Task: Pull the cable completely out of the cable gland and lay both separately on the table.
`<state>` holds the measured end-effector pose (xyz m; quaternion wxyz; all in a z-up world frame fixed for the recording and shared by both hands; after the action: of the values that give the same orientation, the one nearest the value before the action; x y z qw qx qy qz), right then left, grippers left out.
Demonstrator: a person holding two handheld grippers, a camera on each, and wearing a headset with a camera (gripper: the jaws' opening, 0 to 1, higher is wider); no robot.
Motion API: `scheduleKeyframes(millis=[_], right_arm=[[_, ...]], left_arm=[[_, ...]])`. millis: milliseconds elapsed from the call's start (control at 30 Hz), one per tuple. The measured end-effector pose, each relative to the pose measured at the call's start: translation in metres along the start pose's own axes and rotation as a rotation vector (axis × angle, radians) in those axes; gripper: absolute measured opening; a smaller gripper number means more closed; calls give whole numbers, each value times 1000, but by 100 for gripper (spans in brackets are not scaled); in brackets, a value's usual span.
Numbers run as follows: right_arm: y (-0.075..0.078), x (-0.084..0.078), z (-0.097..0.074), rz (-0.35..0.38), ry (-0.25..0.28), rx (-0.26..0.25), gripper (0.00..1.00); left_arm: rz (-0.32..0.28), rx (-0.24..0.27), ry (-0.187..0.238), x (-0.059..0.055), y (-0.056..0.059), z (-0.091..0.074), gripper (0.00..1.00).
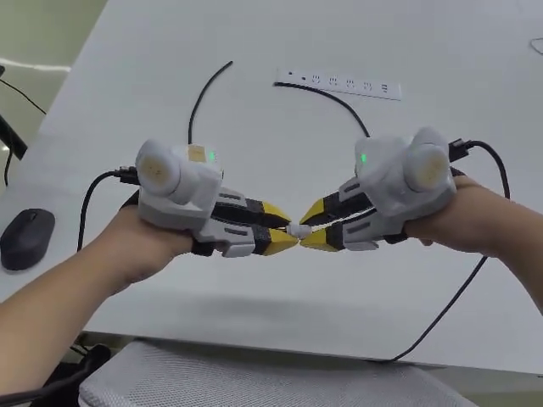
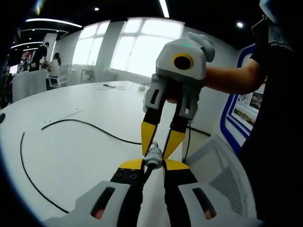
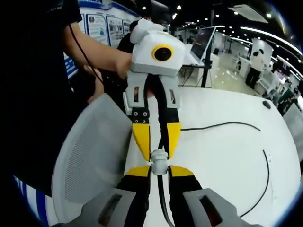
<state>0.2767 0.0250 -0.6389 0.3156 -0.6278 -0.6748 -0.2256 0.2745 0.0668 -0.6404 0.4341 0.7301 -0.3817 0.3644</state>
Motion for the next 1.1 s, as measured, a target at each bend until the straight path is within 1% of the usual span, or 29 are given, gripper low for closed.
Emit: scheduleKeyframes(millis=[33, 67, 100, 167, 200, 233, 267, 367, 400, 433, 500, 533, 567, 600, 633, 700, 733, 767, 867, 1067, 1100], right_arm=[[0, 3, -1, 35, 37, 13, 11], [4, 4, -4, 29, 65, -1, 12], [4, 5, -6, 55, 78, 12, 14], [3, 3, -9, 145, 107, 58, 16], [4, 3, -10, 166, 128, 70, 16], [4, 2, -11, 217, 145, 99, 16], [5, -1, -12, 251, 150, 115, 15], [7, 1, -14, 325, 223, 157, 13], [7, 0, -14, 363, 246, 177, 12], [7, -2, -13, 390, 245, 190, 13], [9, -3, -12, 388, 267, 188, 13], [7, 1, -13, 425, 305, 213, 13], [6, 2, -14, 449, 321, 231, 13], [7, 2, -14, 452, 336, 237, 13], [6, 2, -14, 448, 338, 244, 12], [4, 3, -12, 448, 327, 249, 11], [2, 1, -10, 429, 305, 251, 11], [1, 0, -10, 430, 297, 258, 10], [1, 2, -10, 431, 313, 259, 9], [2, 2, -11, 440, 327, 258, 9], [2, 2, -11, 442, 329, 258, 9]], left_arm=[[12, -2, -4, 0, 1, 0, 15], [25, -2, -7, 0, 2, 0, 15], [31, -5, -10, 0, 3, 0, 15], [44, -4, -11, 0, 4, -1, 15], [61, -2, -9, 1, 5, -1, 15], [65, -1, -9, 1, 5, -2, 15], [70, 0, -10, 1, 5, -2, 15], [92, 5, -10, 2, 4, -3, 15], [98, 7, -8, 3, 4, -4, 15], [104, 7, -7, 4, 4, -4, 15], [110, 7, -6, 5, 4, -4, 15], [112, 5, -7, 6, 4, -4, 15], [114, 4, -7, 6, 4, -4, 15], [115, 0, -10, 6, 4, -4, 15], [116, 0, -12, 7, 4, -4, 15], [124, -1, -16, 7, 4, -4, 15], [125, -2, -18, 7, 4, -4, 15], [125, -2, -17, 7, 4, -4, 15], [123, -3, -20, 7, 3, -3, 15], [127, -10, -27, 8, 2, -2, 15], [121, -12, -27, 9, 2, -2, 15]])
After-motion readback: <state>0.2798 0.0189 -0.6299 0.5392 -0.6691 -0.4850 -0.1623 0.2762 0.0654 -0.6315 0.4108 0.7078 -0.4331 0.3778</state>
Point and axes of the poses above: the centre of the closed fingertips' face, and the gripper's own axes: z roughly forward along the fingers, y roughly to its right, x roughly out of its top, the point moved 3 cm from there along -z, roughly backward along the fingers, and after that the axes turned 5 degrees about -z, right-handed, at the moved point
